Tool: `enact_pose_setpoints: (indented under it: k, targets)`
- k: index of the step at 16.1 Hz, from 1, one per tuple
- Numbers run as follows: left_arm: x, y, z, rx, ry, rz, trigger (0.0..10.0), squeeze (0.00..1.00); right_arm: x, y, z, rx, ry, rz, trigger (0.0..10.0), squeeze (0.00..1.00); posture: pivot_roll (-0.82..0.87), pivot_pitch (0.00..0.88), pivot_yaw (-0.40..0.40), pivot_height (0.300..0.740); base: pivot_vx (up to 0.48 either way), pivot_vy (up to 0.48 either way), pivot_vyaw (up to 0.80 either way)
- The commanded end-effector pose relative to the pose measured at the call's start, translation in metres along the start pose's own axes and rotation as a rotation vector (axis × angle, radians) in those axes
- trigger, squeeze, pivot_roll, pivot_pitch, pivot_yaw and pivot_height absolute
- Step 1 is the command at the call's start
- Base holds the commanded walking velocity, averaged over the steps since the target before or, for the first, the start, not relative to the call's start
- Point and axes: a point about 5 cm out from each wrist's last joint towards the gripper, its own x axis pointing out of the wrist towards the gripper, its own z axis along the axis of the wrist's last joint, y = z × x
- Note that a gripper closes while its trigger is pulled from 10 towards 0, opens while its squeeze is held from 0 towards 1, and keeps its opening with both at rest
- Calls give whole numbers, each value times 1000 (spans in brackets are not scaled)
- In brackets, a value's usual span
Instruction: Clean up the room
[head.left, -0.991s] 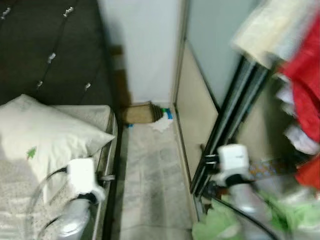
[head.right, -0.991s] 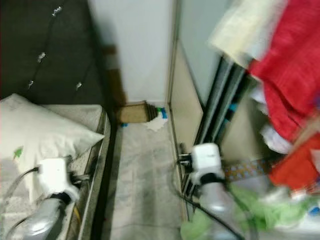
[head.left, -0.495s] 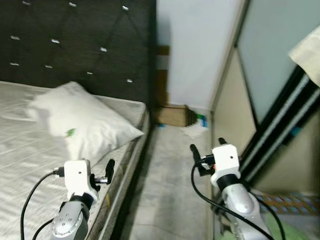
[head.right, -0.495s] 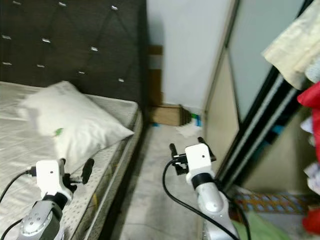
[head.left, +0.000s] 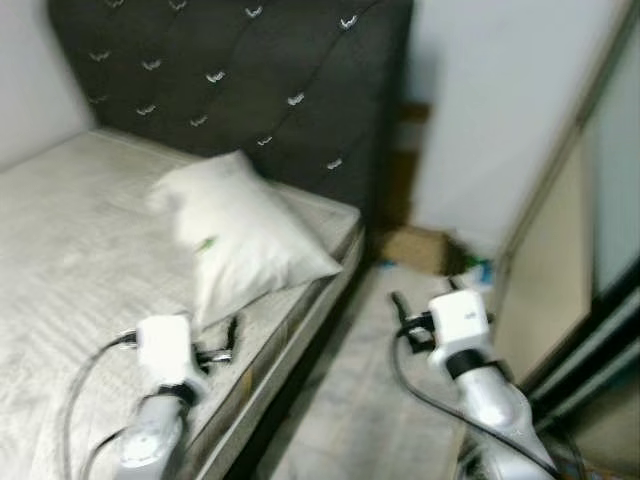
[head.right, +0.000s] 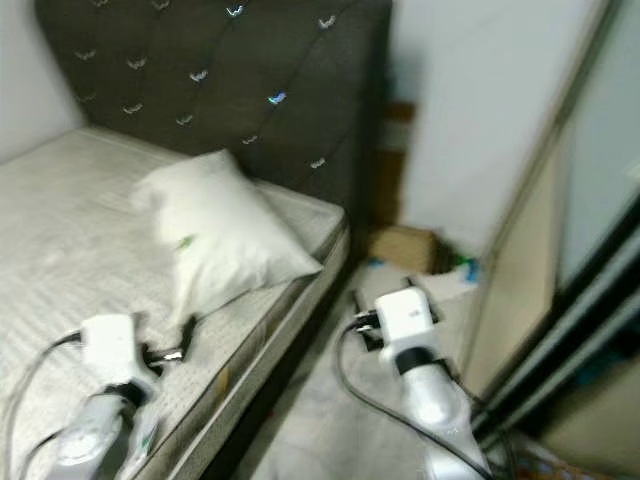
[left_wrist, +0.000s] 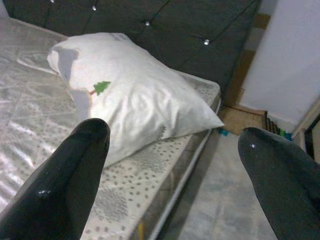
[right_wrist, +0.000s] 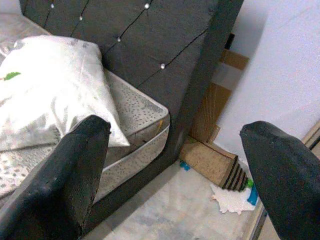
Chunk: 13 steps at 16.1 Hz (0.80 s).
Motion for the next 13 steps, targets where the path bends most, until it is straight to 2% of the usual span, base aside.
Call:
enact_pose_setpoints:
  k: [1, 13]
  targets:
    - [2, 8, 3, 28, -8, 21, 10000, 0, 5, 5, 5, 16, -23, 14, 10000, 0, -127, 0, -41, 740, 0, 0, 800]
    - [5, 8, 3, 31, -17, 24, 10000, 0, 6, 5, 7, 13, -33, 22, 10000, 0, -136, 0, -42, 740, 0, 0, 800]
